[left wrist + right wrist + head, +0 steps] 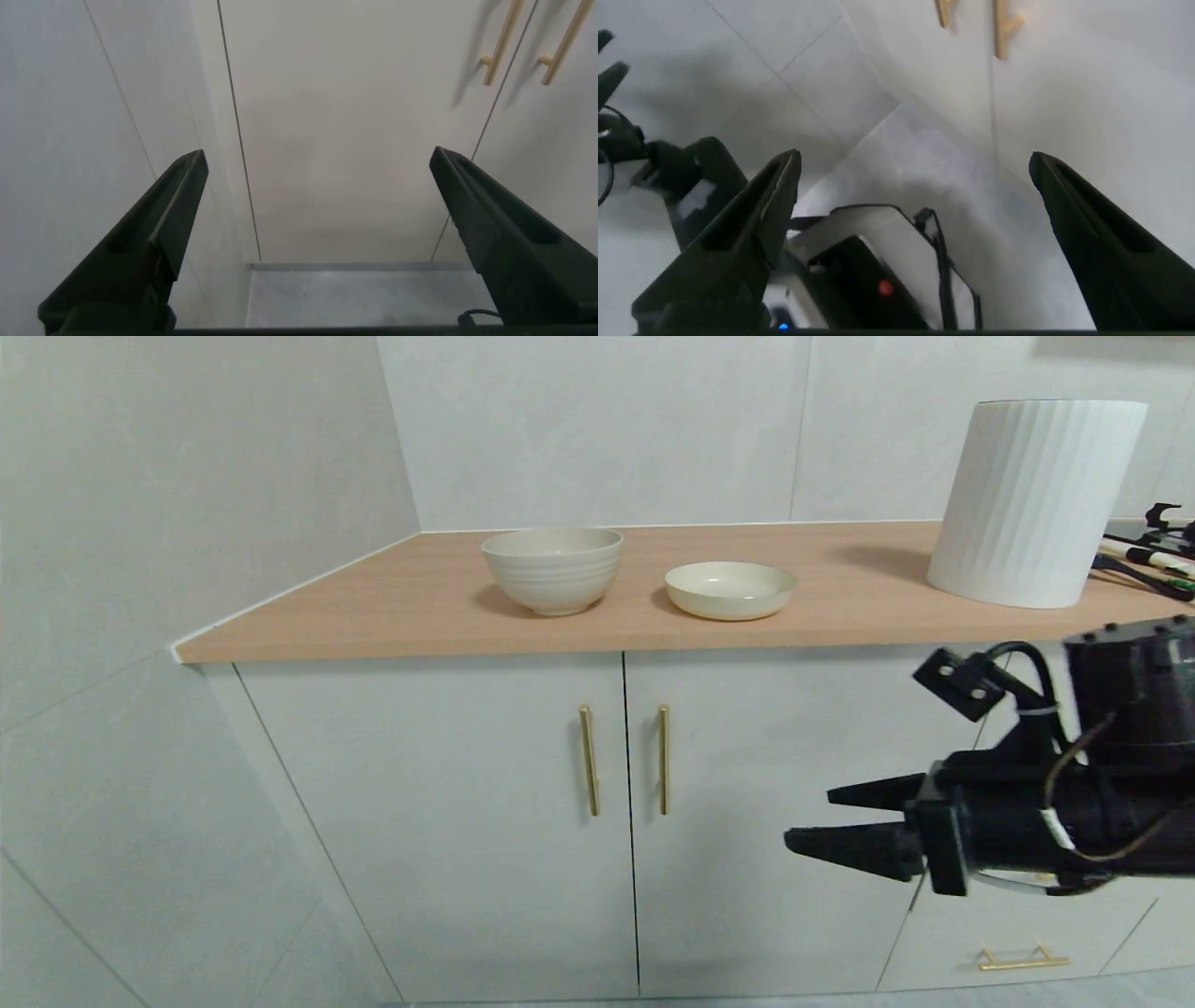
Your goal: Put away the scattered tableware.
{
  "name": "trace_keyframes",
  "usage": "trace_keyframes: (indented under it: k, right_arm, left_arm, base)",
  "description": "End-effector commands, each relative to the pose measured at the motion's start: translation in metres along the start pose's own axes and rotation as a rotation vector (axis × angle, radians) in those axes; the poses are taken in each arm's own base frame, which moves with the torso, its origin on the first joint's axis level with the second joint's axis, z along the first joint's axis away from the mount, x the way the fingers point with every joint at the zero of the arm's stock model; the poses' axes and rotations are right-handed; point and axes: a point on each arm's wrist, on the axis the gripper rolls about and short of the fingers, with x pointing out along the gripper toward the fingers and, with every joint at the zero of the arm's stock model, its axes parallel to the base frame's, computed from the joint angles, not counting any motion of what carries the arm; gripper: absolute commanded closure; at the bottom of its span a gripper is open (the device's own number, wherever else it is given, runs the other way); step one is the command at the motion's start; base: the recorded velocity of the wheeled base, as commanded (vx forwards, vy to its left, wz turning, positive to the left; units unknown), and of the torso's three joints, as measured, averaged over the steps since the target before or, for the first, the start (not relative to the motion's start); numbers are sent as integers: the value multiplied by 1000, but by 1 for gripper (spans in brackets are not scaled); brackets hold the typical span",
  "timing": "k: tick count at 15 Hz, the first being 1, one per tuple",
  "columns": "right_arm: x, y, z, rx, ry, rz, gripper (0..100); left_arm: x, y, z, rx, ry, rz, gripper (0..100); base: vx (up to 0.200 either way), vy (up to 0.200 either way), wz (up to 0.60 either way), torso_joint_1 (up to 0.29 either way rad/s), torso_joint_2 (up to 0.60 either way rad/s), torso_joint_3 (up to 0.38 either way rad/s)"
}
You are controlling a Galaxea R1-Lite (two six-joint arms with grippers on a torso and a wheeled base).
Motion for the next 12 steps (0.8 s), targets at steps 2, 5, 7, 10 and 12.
trace_keyframes:
  k: [2, 5, 7, 10, 12]
  right_arm:
    - [64, -18, 9, 70, 76, 24, 0]
    - [99, -22, 4, 86, 110, 45, 0]
    - [113, -26, 3, 75, 68, 53, 0]
    - [129, -33, 0, 95, 18, 55, 0]
    - [140, -39, -4, 95, -22, 38, 0]
  left_arm:
    - [0, 0, 0, 0, 1, 0, 0]
    - [0, 0, 0, 0, 1, 0, 0]
    - [0, 0, 0, 0, 1, 0, 0]
    - [0, 0, 0, 0, 1, 0, 0]
    - [0, 0, 0, 0, 1, 0, 0]
  base:
    - [0, 0, 0, 0, 0, 0]
    - [0, 0, 0, 0, 0, 0]
    - [0, 0, 0, 0, 0, 0]
    - [0, 0, 0, 0, 0, 0]
    - [0, 0, 0, 0, 0, 0]
